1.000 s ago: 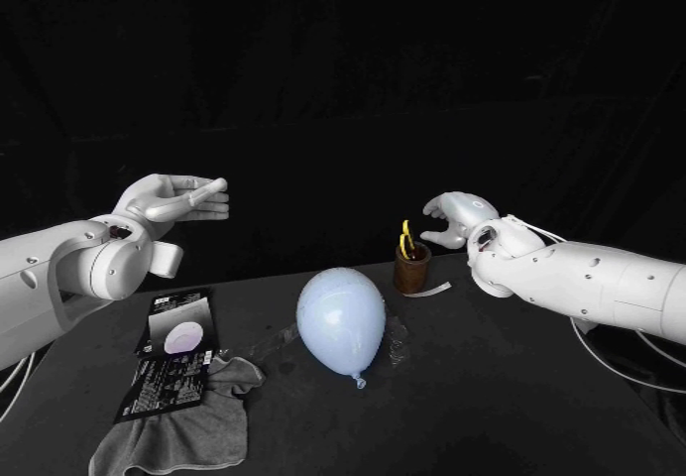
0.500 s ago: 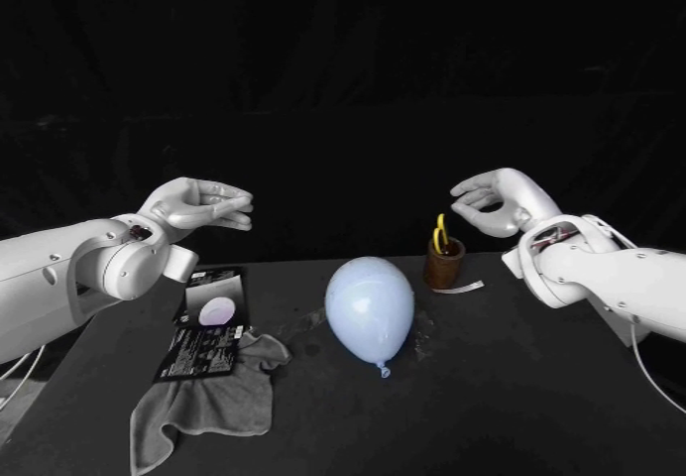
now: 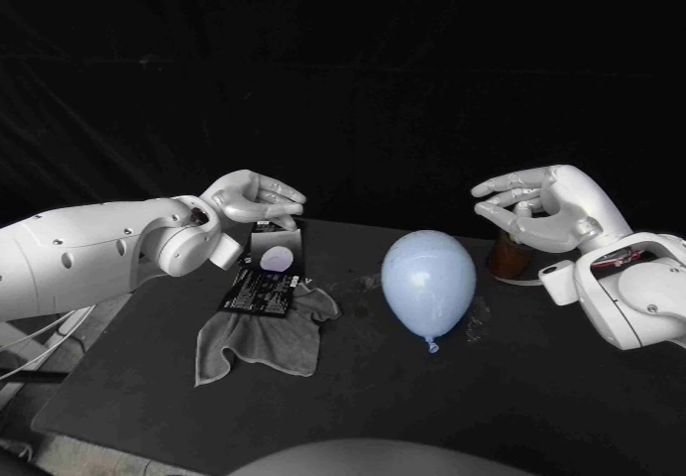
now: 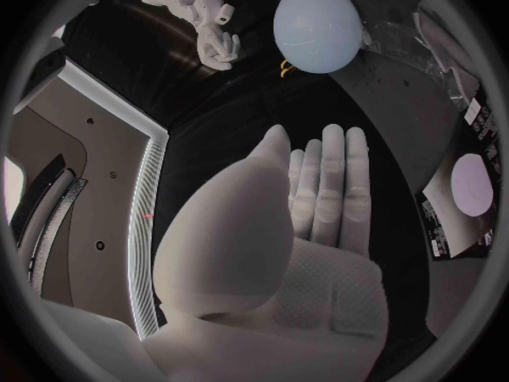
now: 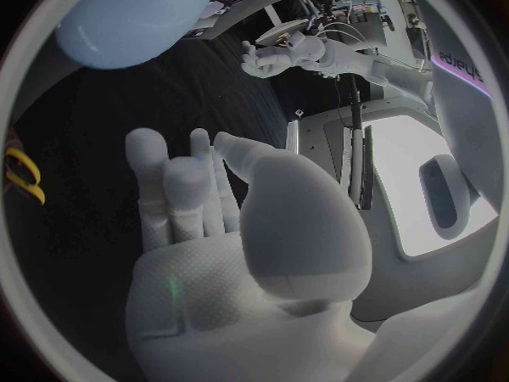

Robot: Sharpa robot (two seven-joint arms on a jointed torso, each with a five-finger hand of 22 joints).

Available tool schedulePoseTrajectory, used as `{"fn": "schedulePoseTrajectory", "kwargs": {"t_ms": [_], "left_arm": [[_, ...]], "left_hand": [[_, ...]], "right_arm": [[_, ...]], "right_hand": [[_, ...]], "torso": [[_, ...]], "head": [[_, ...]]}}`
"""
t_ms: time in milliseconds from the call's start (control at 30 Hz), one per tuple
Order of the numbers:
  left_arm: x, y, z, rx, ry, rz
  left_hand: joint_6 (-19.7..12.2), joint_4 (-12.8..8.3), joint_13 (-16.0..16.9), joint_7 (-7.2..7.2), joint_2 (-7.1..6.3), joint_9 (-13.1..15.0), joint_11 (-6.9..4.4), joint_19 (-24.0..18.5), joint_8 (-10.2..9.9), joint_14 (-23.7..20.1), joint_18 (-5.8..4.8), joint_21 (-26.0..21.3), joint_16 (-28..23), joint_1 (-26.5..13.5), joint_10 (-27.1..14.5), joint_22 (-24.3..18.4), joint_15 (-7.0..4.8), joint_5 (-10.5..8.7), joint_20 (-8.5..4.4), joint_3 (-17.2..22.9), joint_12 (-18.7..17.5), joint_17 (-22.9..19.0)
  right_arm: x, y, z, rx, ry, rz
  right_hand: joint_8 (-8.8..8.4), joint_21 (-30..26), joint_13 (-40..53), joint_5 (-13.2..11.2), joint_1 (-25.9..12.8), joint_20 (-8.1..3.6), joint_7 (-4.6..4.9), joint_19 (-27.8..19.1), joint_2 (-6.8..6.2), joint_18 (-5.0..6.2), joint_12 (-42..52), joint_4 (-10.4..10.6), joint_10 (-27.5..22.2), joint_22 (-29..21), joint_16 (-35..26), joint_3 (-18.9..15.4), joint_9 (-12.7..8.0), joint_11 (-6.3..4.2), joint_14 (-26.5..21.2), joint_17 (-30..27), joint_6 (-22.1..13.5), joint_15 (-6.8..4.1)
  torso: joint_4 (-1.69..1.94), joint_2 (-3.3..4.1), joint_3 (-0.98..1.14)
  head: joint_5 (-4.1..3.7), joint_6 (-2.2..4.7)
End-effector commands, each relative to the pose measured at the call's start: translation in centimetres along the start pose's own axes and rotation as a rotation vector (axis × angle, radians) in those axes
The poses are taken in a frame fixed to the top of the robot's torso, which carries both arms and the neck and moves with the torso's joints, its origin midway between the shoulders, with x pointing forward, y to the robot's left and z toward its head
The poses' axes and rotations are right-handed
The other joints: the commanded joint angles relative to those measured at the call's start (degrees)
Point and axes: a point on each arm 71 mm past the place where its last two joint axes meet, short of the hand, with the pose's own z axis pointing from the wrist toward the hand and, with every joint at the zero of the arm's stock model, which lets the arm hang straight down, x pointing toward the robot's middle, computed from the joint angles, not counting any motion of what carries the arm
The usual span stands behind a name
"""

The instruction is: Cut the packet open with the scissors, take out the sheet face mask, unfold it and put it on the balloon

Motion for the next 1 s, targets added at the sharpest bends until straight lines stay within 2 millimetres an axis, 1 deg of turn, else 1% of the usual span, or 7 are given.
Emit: {"fn": "schedulePoseTrajectory", "kwargs": {"t_ms": [33, 133, 400, 533, 667, 733, 1000], "left_arm": [[0.4, 0.4, -0.6, 0.031, 0.041, 0.098], [0.0, 1.2, -1.6, 0.016, 0.04, 0.171], [-0.5, 2.5, -3.6, 0.022, 0.034, 0.416], [-0.1, 3.3, -4.3, 0.035, 0.048, 0.568], [0.5, 4.5, -4.8, 0.026, 0.062, 0.708], [0.7, 5.2, -5.0, 0.016, 0.068, 0.761], [1.9, 8.0, -5.3, -0.065, 0.127, 0.91]], "left_hand": [[0.26, -0.03, 0.0, 0.41, -0.66, -0.14, 0.03, -0.65, -0.06, -0.98, 0.0, 0.08, 0.3, -0.08, -0.73, -0.02, 0.47, -0.18, 0.32, 0.18, -0.09, 0.39], [0.51, 0.0, 0.08, 1.06, -1.21, -0.37, 0.73, -5.06, -0.14, -6.91, -0.78, -2.34, -1.25, -1.03, -1.23, -1.19, 1.93, -0.21, 1.94, 0.21, 0.04, 0.34], [-0.22, -0.11, 0.0, 1.87, -2.41, -1.0, 2.43, -16.63, -0.59, -17.93, -2.18, -9.96, -8.2, -2.01, -4.84, -3.38, 5.14, -0.23, 6.0, -2.03, -0.08, -2.74], [-3.01, 0.22, -0.1, -0.69, -3.5, -1.69, 4.36, -26.5, -1.98, -22.05, -4.08, -13.2, -11.61, -2.28, -9.56, -3.96, 7.04, -0.21, 6.14, -5.71, -0.21, -4.67], [-11.03, 0.59, -0.16, -3.11, -6.42, -3.55, 2.69, -35.58, -5.39, -31.96, -6.53, -15.3, -15.65, -2.52, -16.41, -4.59, 6.31, -0.11, 6.18, -14.12, -0.34, -8.6], [-14.59, 0.93, -0.58, -1.81, -8.42, -4.4, -0.31, -37.99, -6.51, -38.49, -6.82, -15.67, -17.46, -2.93, -25.98, -4.77, 5.9, 0.02, 6.24, -17.9, -0.73, -10.9], [-23.43, 0.74, -1.41, -2.83, -9.96, -6.49, -2.24, -46.25, -9.01, -52.45, -6.91, -16.28, -18.36, -6.33, -43.59, -5.39, 3.7, -0.1, 6.29, -19.79, -1.54, -15.69]], "right_arm": [[1.6, 0.6, -0.2, -0.022, 0.111, 0.055], [2.7, 0.9, -0.5, -0.032, 0.156, 0.05], [4.3, 1.3, -0.8, -0.048, 0.214, 0.01], [4.8, 1.2, -0.9, -0.041, 0.227, -0.002], [5.1, 1.2, -0.9, -0.034, 0.236, -0.011], [5.2, 1.2, -1.0, -0.032, 0.238, -0.015], [5.3, 1.1, -1.1, -0.021, 0.241, -0.024]], "right_hand": [[-0.19, 2.62, 0.11, -0.08, -0.6, 0.07, 0.05, 0.64, 0.04, -1.24, -0.12, 0.04, -0.04, 2.34, 2.2, 0.43, 0.17, 0.09, 1.63, 1.65, -0.32, 0.2], [-0.17, 5.56, 0.15, -0.09, -0.9, 0.14, 0.06, 1.44, 0.01, -1.64, -0.12, -0.15, 0.06, 4.89, 4.94, 0.65, 0.38, 0.1, 1.56, 3.9, -0.38, 0.24], [-0.37, 5.56, 0.09, -0.15, -1.37, 0.24, 0.24, 0.98, -0.32, -1.58, -0.23, -0.1, -0.31, 5.06, 5.31, 0.6, 0.41, 0.28, 1.19, 3.69, -0.81, 0.42], [-0.58, 5.15, 0.0, -0.25, -1.64, 0.37, 0.44, 0.41, -0.49, -1.47, -0.27, -0.03, -0.84, 4.9, 5.24, 0.63, 0.4, 0.48, 0.78, 3.19, -1.23, 0.62], [-0.91, 3.66, -0.11, -0.37, -1.98, 0.57, 0.74, -0.83, -0.78, -1.14, -0.31, 0.08, -1.69, 3.93, 4.66, 0.63, 0.35, 0.8, 0.18, 2.01, -1.88, 0.9], [-0.99, 3.24, -0.12, -0.41, -2.05, 0.63, 0.82, -1.21, -0.82, -1.04, -0.29, 0.11, -1.93, 3.68, 4.43, 0.66, 0.34, 0.89, -0.05, 1.6, -2.04, 0.99], [-1.19, 1.55, -0.15, -0.5, -2.26, 0.78, 1.01, -2.47, -0.99, -0.68, -0.3, 0.19, -2.46, 2.56, 3.7, 0.67, 0.32, 1.08, -0.57, 0.4, -2.42, 1.17]], "torso": [[0.18, 0.08, -0.22], [0.3, 0.02, -0.27], [0.29, -0.08, -0.16], [0.32, -0.03, -0.17], [0.31, 0.02, -0.15], [0.33, 0.07, -0.22], [0.34, 0.1, -0.31]], "head": [[2.48, -1.16], [4.35, -1.87], [6.1, -2.27], [6.82, -2.25], [7.45, -2.19], [7.51, -2.06], [7.54, -2.18]]}}
